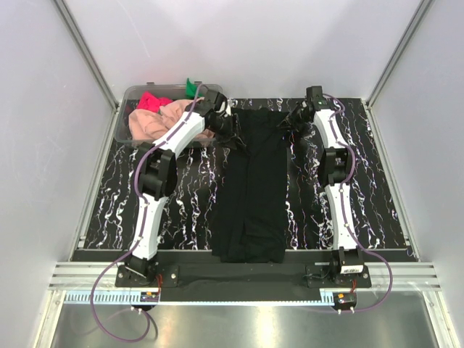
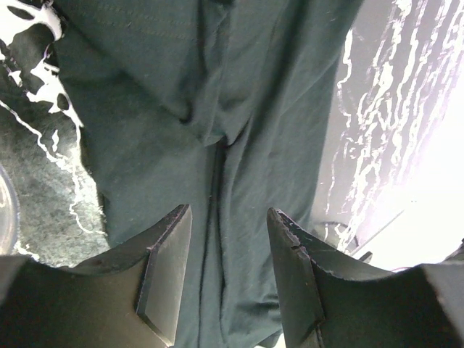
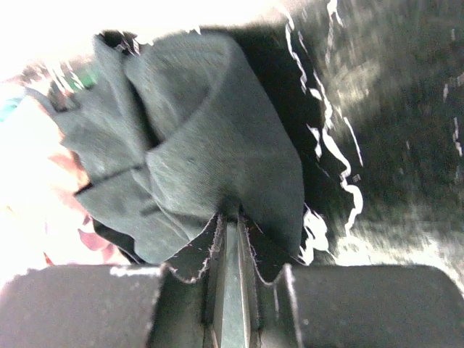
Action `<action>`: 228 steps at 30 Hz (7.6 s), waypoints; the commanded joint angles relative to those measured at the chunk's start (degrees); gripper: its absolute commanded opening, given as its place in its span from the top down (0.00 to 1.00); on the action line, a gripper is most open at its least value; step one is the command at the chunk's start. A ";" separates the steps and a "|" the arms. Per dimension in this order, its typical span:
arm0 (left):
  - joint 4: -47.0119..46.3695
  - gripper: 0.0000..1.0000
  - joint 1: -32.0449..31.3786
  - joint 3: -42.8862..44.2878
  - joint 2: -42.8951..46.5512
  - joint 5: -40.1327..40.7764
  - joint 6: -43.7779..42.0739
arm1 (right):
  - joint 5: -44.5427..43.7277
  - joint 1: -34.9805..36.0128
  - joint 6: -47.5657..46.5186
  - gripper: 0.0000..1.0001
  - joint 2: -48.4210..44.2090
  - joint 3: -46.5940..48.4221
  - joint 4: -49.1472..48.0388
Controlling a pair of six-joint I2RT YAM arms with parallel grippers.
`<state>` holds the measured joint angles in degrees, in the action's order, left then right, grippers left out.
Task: Fold and stack the t-shirts
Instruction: Fold the tshirt
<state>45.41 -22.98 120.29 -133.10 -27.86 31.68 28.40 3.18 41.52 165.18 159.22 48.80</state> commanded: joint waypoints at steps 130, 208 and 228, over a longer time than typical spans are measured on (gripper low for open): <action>3.28 0.38 -27.38 -76.79 71.14 19.59 9.89 | -19.17 55.62 11.66 0.58 -64.29 -99.89 -5.82; 0.82 0.36 -21.85 -69.75 63.05 19.16 3.30 | -20.03 64.85 19.39 0.54 -70.34 -89.70 8.06; -1.55 0.35 -21.84 -79.07 67.81 9.14 6.02 | -29.10 64.76 34.24 0.54 -91.79 -103.84 16.33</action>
<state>46.17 -44.95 40.01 -64.99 -15.86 36.93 1.96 67.51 73.43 74.54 56.55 64.34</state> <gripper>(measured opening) 0.647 0.457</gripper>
